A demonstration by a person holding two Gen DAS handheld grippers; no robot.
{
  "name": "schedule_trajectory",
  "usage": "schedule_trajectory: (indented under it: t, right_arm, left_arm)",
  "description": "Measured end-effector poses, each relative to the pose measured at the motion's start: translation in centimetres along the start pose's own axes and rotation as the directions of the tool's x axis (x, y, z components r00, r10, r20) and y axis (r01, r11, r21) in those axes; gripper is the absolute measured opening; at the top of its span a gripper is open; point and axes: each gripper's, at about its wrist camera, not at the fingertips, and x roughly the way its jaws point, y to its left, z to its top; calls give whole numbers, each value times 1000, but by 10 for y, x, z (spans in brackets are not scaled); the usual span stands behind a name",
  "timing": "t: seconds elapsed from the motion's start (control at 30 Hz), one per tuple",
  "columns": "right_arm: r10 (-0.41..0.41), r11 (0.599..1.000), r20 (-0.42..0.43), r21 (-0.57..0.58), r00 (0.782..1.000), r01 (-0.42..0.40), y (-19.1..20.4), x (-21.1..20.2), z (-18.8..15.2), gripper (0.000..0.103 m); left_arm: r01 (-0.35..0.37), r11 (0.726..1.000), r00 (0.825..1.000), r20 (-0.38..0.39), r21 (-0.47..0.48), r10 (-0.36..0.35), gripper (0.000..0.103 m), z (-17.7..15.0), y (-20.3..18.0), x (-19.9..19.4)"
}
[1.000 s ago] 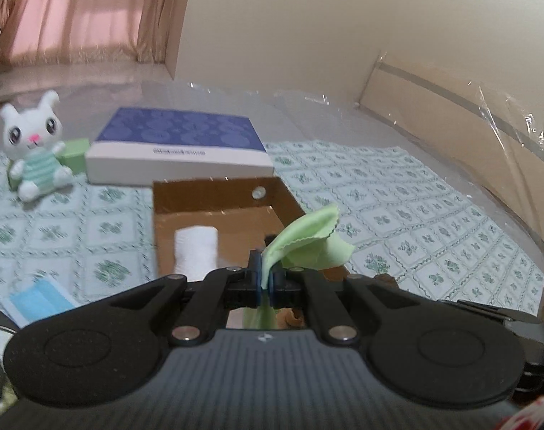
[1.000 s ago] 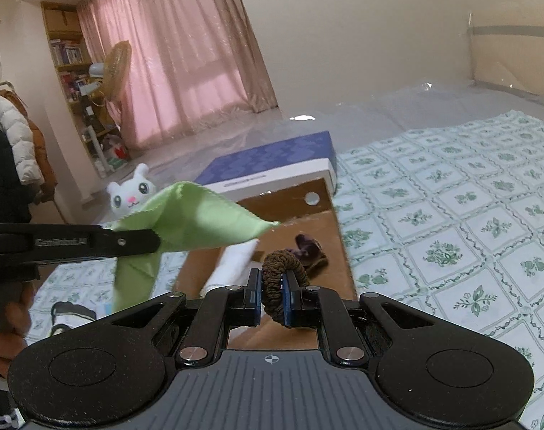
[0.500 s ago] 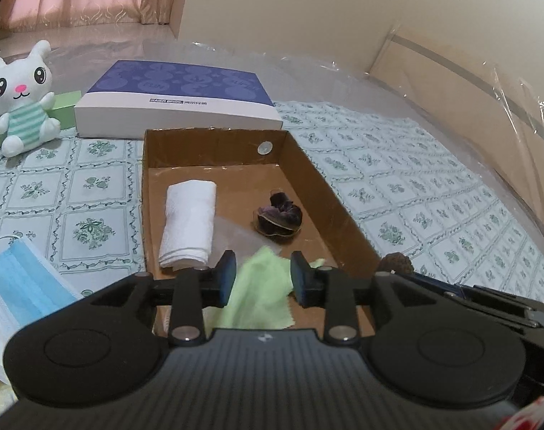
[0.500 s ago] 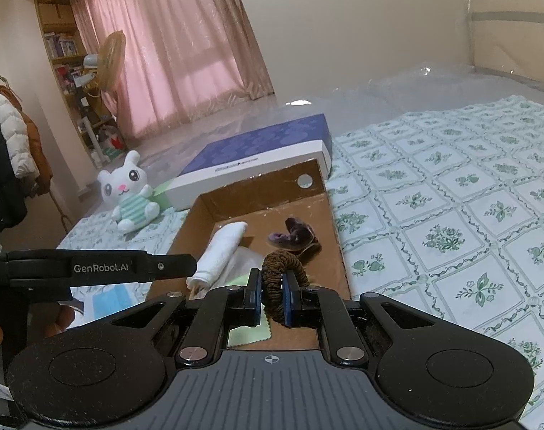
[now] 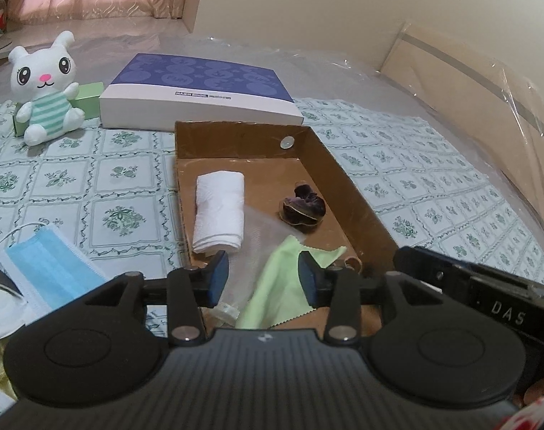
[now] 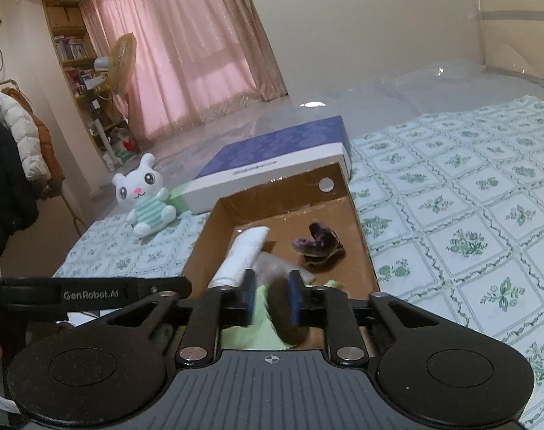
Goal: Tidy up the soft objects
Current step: 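Open the left tool over the box to drop the cloth while the right tool releases the hair tie, then move both open tools back over the remaining pile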
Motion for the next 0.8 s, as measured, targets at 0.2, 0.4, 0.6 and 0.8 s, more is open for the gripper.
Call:
schedule_trajectory:
  t: [0.2,0.4,0.6,0.8]
  right_arm:
    - [-13,1000,14,11,1000,13,3,-5,1,51]
    - [-38,999,2,26,999,38,4,-11,-1,58]
    - [-65,996,-3,54,998,65,5,-22,-6,64]
    - [-78,995,-1,66,997,78,13,-35,-12,68]
  left_arm:
    - [4,1000,1000,16,4,-4,52,-2,3,-12]
    - [2,1000,1000,26,-4,-2,55,-5,7,-24]
    - [-6,1000,1000,31,1,6,56,-12,11,-42]
    - [-9,1000,999,41,-3,9,57,-20,17,-67]
